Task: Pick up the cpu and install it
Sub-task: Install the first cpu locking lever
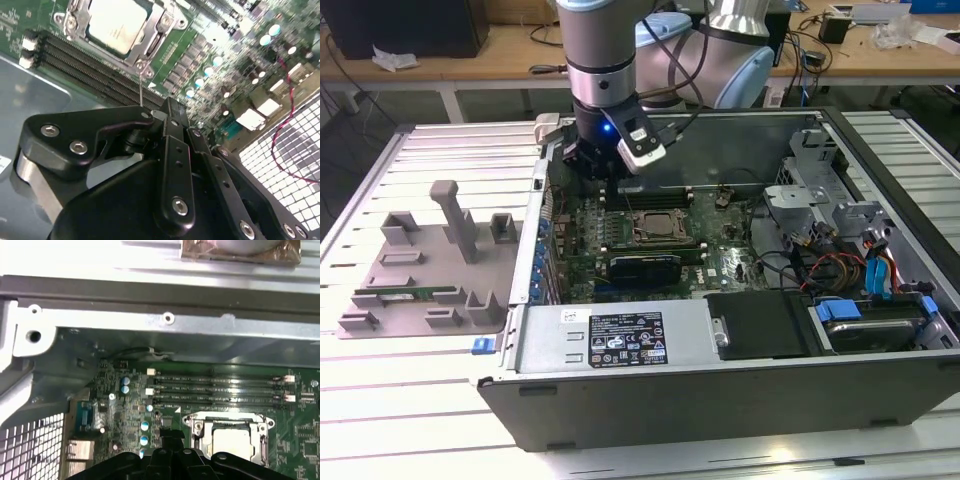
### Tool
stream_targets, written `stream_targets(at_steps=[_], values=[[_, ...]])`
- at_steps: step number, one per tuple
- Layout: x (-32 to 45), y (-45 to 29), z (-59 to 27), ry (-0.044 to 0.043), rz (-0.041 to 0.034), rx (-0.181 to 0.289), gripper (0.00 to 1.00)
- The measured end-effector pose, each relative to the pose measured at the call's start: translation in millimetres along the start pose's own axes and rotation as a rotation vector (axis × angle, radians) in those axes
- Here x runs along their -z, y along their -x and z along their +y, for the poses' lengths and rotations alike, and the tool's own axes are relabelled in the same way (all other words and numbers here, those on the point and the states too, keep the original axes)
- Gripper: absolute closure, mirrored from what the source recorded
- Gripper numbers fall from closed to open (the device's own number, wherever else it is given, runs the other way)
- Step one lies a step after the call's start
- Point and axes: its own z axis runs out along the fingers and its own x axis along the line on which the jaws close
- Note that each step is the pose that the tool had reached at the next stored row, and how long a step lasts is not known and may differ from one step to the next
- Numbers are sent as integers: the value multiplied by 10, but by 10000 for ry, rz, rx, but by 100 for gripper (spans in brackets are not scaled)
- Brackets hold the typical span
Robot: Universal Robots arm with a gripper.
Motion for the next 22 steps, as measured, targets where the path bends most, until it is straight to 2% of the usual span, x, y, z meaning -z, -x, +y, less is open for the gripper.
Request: stream_targets(at_steps=[1, 3, 5, 8, 11, 14, 20, 21, 22], values=[[-1, -1, -1, 200, -7, -4, 89], [-4, -2, -3, 489, -20, -11, 89], [-5, -2, -5, 603, -25, -13, 89], [-7, -3, -11, 867, -28, -21, 89], [-7, 7, -12, 870, -27, -20, 89], [-9, 59, -14, 870, -27, -22, 89], [-15, 223, -21, 870, -28, -25, 89], [-17, 289, -24, 869, -28, -30, 89], [-18, 324, -25, 870, -28, -32, 89]])
